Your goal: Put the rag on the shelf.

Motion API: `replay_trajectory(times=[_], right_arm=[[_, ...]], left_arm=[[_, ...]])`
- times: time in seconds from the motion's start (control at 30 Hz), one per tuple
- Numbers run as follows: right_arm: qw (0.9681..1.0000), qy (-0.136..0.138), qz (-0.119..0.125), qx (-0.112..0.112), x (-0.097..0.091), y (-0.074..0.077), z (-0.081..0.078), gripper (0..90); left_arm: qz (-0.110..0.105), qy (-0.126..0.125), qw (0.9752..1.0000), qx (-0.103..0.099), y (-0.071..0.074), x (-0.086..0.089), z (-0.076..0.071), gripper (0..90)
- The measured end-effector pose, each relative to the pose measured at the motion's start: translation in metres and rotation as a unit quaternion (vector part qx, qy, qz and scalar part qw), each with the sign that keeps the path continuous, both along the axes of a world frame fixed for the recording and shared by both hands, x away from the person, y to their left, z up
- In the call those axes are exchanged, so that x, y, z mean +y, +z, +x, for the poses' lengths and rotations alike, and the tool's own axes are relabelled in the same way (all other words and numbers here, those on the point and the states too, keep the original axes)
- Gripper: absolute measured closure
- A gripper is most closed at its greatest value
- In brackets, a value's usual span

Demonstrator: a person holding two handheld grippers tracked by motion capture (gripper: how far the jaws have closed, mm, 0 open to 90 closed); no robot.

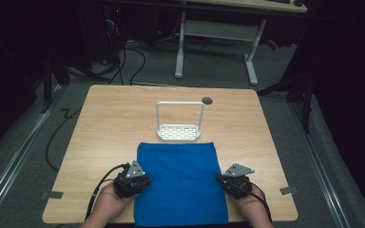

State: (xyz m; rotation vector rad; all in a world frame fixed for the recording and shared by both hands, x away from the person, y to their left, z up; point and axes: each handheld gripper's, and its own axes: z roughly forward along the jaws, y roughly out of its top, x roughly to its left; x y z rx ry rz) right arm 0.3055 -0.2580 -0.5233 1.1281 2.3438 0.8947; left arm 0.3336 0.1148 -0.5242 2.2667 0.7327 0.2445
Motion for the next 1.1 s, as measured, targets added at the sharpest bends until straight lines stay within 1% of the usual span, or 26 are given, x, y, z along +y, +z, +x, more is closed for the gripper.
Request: replay_trajectory(times=[0.07,0.13,0.17,0.2,0.27,0.3,0.33,0.37,0.4,0.43,0.47,0.5,0.57,0.6,0.63,0.67,0.7,0.73,0.77,0.83,0.87,0.9,0.93,0.97,1.0,1.1], right_arm=[[1.0,-0.001,0.003,0.002,0.0,0.0,0.0,89.0],[1.0,-0.001,-0.003,0.001,0.001,0.0,0.0,89.0],[1.0,-0.001,-0.003,0.001,0.001,0.0,0.0,89.0],[1.0,0.002,-0.005,-0.003,0.002,0.001,0.0,85.4],[0.9999,0.003,0.007,-0.011,0.002,0.001,-0.001,79.6],[0.9999,0.003,0.007,-0.011,0.002,0.001,-0.001,79.6],[0.9992,0.001,0.031,-0.026,0.002,0.002,0.001,78.2],[0.9992,0.001,0.031,-0.026,0.002,0.002,0.001,78.2],[0.9986,0.002,0.042,-0.033,0.003,0.001,0.003,76.4],[0.9986,0.002,0.042,-0.033,0.003,0.001,0.003,76.4],[0.9985,0.001,0.043,-0.034,0.003,0.0,0.004,75.2],[0.9985,0.0,0.044,-0.035,0.003,0.0,0.004,74.8],[0.9983,-0.002,0.045,-0.037,0.002,0.0,0.004,74.1],[0.9983,-0.001,0.045,-0.038,0.001,0.001,0.004,73.6],[0.9983,-0.001,0.045,-0.038,0.001,0.001,0.004,73.6],[0.9981,-0.002,0.047,-0.039,0.0,0.002,0.004,73.2],[0.998,-0.004,0.049,-0.04,-0.001,0.002,0.004,72.6],[0.998,-0.004,0.049,-0.04,-0.001,0.002,0.004,72.6],[0.998,-0.005,0.052,-0.037,-0.002,0.002,0.004,72.1],[0.9981,-0.004,0.051,-0.036,-0.002,0.001,0.005,71.8],[0.9981,-0.003,0.05,-0.035,-0.002,0.001,0.005,71.7],[0.9981,-0.003,0.05,-0.035,-0.002,0.001,0.005,71.7],[0.9981,-0.001,0.05,-0.034,-0.001,0.001,0.006,71.5],[0.9982,-0.001,0.05,-0.034,-0.001,0.001,0.006,71.5],[0.9982,0.0,0.049,-0.033,-0.001,0.001,0.006,71.4],[0.9983,0.002,0.047,-0.033,-0.001,0.0,0.007,70.7]], left_arm=[[0.0,0.002,1.0,-0.003,0.0,0.0,0.001,80.7],[0.003,0.007,0.9999,-0.007,0.0,0.0,0.001,78.1],[0.007,0.014,0.9998,-0.013,0.0,0.001,0.001,78.1],[0.013,0.038,0.9988,-0.029,0.001,0.005,0.003,73.9],[-0.002,0.066,0.9972,-0.037,0.002,0.012,0.007,70.0],[-0.002,0.066,0.9972,-0.037,0.002,0.012,0.007,67.3],[-0.024,0.106,0.9933,-0.038,0.002,0.022,0.017,63.4],[-0.024,0.106,0.9933,-0.038,0.002,0.022,0.017,61.7],[-0.037,0.136,0.9897,-0.028,0.001,0.027,0.029,60.4],[-0.037,0.136,0.9897,-0.028,0.001,0.027,0.029,59.9],[-0.046,0.151,0.9872,-0.023,0.0,0.029,0.038,59.8],[-0.046,0.156,0.9863,-0.025,-0.002,0.028,0.044,59.5],[-0.045,0.158,0.9862,-0.024,-0.003,0.028,0.047,59.2],[-0.044,0.169,0.9843,-0.026,-0.005,0.026,0.057,59.2],[-0.044,0.169,0.9843,-0.026,-0.005,0.026,0.057,58.9],[-0.05,0.176,0.9828,-0.025,-0.007,0.025,0.064,58.9],[-0.053,0.186,0.9807,-0.026,-0.008,0.023,0.074,58.7],[-0.053,0.186,0.9807,-0.026,-0.008,0.023,0.074,58.8],[-0.048,0.193,0.9797,-0.024,-0.008,0.02,0.086,58.8],[-0.047,0.196,0.9791,-0.025,-0.008,0.017,0.096,59.2],[-0.046,0.196,0.9794,-0.023,-0.007,0.016,0.099,60.2],[-0.046,0.196,0.9794,-0.023,-0.007,0.016,0.099,60.3],[-0.036,0.195,0.9799,-0.02,-0.008,0.012,0.107,61.1],[-0.037,0.194,0.9801,-0.02,-0.009,0.01,0.109,62.1],[-0.036,0.192,0.9805,-0.023,-0.009,0.009,0.11,63.1],[-0.033,0.191,0.9804,-0.035,-0.01,0.007,0.109,68.5]])
